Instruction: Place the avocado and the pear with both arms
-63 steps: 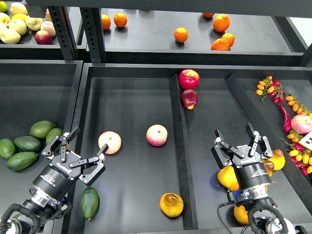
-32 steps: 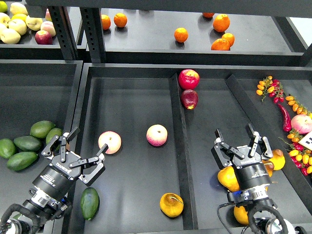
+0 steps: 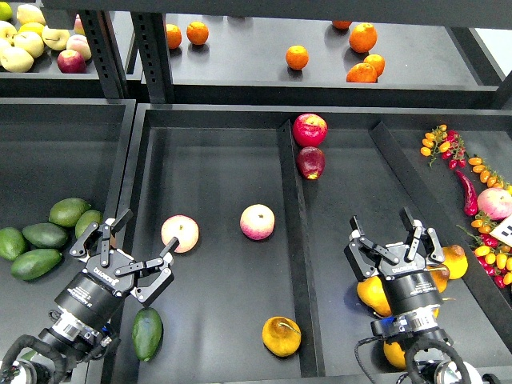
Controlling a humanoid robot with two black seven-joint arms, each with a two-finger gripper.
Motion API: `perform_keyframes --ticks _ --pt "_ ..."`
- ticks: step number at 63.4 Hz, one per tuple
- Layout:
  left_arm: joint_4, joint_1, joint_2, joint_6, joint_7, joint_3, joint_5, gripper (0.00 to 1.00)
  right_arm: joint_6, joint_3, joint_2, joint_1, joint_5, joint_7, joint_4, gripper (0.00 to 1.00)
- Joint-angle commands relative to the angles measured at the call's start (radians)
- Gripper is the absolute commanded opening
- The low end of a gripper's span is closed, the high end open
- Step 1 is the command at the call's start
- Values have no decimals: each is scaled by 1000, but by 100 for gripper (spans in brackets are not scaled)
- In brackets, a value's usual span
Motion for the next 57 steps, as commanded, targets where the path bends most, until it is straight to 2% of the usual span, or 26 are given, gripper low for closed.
perform_keyframes --ticks 1,57 --pt "0 0 0 0 0 1 0 100 -1 -1 0 0 0 0 -2 100" --pt "1 -9 0 0 0 21 0 100 2 -7 0 -84 3 2 -15 100"
